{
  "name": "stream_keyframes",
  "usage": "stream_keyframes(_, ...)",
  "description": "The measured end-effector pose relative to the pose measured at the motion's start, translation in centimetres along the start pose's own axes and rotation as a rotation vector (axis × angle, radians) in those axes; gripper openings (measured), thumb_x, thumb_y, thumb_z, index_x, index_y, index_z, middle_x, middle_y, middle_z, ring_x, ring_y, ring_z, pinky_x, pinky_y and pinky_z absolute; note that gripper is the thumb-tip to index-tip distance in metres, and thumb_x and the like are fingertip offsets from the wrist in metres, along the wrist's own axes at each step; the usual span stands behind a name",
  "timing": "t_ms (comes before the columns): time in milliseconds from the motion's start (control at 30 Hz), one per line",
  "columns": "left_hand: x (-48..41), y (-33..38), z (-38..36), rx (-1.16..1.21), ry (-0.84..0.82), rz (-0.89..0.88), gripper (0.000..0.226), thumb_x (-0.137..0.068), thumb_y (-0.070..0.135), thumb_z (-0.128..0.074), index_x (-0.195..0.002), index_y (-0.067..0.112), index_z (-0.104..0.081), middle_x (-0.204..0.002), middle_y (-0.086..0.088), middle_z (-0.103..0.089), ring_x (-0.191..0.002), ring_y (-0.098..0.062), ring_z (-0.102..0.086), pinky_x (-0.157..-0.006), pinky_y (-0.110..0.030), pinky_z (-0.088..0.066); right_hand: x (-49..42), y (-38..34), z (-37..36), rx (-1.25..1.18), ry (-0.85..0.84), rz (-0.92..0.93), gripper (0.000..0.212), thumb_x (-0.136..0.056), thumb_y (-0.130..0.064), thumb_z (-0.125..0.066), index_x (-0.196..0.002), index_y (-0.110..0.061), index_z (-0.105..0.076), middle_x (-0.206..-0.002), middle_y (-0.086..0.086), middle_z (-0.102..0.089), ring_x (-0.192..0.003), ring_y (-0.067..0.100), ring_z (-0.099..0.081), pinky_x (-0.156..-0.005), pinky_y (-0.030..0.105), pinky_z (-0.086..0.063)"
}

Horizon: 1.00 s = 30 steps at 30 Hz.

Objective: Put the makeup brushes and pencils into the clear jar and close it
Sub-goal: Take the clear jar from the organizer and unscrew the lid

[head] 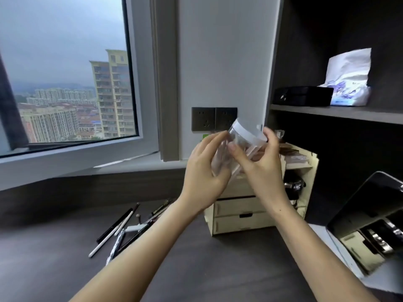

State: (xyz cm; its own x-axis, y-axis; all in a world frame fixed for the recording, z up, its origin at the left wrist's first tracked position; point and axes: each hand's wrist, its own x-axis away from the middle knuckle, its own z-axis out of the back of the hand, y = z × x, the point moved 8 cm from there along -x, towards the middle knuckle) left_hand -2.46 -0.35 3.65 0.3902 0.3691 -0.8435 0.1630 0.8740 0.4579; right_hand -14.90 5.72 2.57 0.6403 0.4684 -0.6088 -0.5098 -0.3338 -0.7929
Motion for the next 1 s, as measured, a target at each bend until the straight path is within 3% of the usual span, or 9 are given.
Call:
stream_keyframes(133,6.5,-1.4,2.2,-0.217,-0.137,-0.027,0.071,-0.076,0.032,-0.058,-0.14,0.008,-0.04,-0.136,-0.01,-0.048,-0.125,-0.023,-0.047,-0.105,-0.029,-0.037,6.5,1.8,-3.7,-0.224,-0.186,-0.3,0.056,-0.079,-0.036,-0.071,-0.122,-0.019,-0.04,-0.114,0.004,-0.059,-0.1,0.019,-0.064,-0.075,0.043,-0.06)
stream_keyframes(267,12.4,-3.3,4.4,-0.426,-0.19,0.031,0.087,-0.071,0.054,-0.067,-0.142,0.024,-0.028,-0.13,-0.007,-0.053,-0.115,-0.021,-0.049,-0.097,-0.021,-0.034,11.9,2.6,-6.1,-0.188,-0.31,-0.497,0.064,-0.069,-0.063,-0.06,-0.107,-0.014,-0.041,-0.093,0.001,-0.059,-0.075,0.016,-0.065,-0.07,0.044,-0.059)
stream_keyframes(333,14.6,-3.8,5.7,-0.5,-0.197,0.065,0.093,-0.066,0.058,-0.069,-0.142,0.026,-0.026,-0.12,-0.006,-0.056,-0.104,-0.022,-0.052,-0.088,-0.023,-0.039,13.3,2.5,-6.9,-0.01,-0.367,-0.464,0.07,-0.06,-0.079,-0.055,-0.088,-0.015,-0.043,-0.081,0.003,-0.061,-0.069,0.021,-0.066,-0.061,0.043,-0.057)
stream_keyframes(433,17.0,-3.9,7.3,-0.562,-0.251,0.116,0.087,-0.065,0.051,-0.072,-0.137,0.029,-0.028,-0.109,-0.005,-0.056,-0.095,-0.024,-0.054,-0.079,-0.036,-0.051,14.5,2.6,-7.8,0.556,-0.47,-0.272,0.068,-0.069,-0.082,-0.04,-0.079,-0.015,-0.042,-0.079,0.0,-0.054,-0.076,0.023,-0.054,-0.065,0.035,-0.04)
stream_keyframes(500,18.0,-3.6,8.2,-0.539,-0.302,0.149,0.085,-0.066,0.043,-0.074,-0.136,0.034,-0.027,-0.105,-0.002,-0.055,-0.092,-0.023,-0.053,-0.079,-0.037,-0.05,15.3,2.8,-8.3,0.586,-0.506,-0.253,0.06,-0.075,-0.077,-0.039,-0.074,-0.017,-0.041,-0.076,-0.003,-0.049,-0.079,0.021,-0.046,-0.061,0.03,-0.034)
stream_keyframes(667,19.2,-3.9,11.0,-0.343,-0.358,0.313,0.083,-0.059,0.041,-0.077,-0.133,0.038,-0.04,-0.109,0.007,-0.062,-0.091,-0.012,-0.053,-0.083,-0.035,-0.051,17.8,3.0,-10.3,0.406,-0.562,-0.201,0.052,-0.077,-0.073,-0.037,-0.072,-0.022,-0.037,-0.07,-0.013,-0.038,-0.077,0.016,-0.042,-0.07,0.03,-0.033)
stream_keyframes(800,21.6,-4.5,11.3,0.345,-0.354,0.712,0.079,-0.057,0.03,-0.084,-0.127,0.037,-0.049,-0.098,-0.006,-0.068,-0.086,-0.029,-0.065,-0.087,-0.053,-0.054,18.6,0.0,-11.4,0.084,-0.723,-0.047,0.056,-0.071,-0.07,-0.037,-0.089,-0.018,-0.05,-0.072,-0.017,-0.054,-0.069,0.002,-0.047,-0.07,0.028,-0.037)
stream_keyframes(900,22.4,-4.2,10.4,0.741,-0.478,0.823,0.095,-0.055,0.037,-0.088,-0.136,0.021,-0.043,-0.097,-0.014,-0.067,-0.082,-0.029,-0.064,-0.076,-0.047,-0.055,19.0,-1.8,-12.3,-0.162,-0.939,-0.039,0.052,-0.074,-0.055,-0.044,-0.108,-0.018,-0.055,-0.09,-0.014,-0.054,-0.076,-0.003,-0.049,-0.069,0.013,-0.038)
stream_keyframes(1000,21.4,-5.9,11.6,0.681,-0.333,0.803,0.101,-0.05,0.045,-0.088,-0.136,0.02,-0.042,-0.097,-0.009,-0.069,-0.082,-0.024,-0.065,-0.08,-0.045,-0.055,17.2,0.4,-11.8,-0.42,-0.791,-0.224,0.058,-0.069,-0.045,-0.052,-0.123,-0.024,-0.054,-0.103,-0.001,-0.055,-0.08,0.008,-0.052,-0.064,0.02,-0.043)
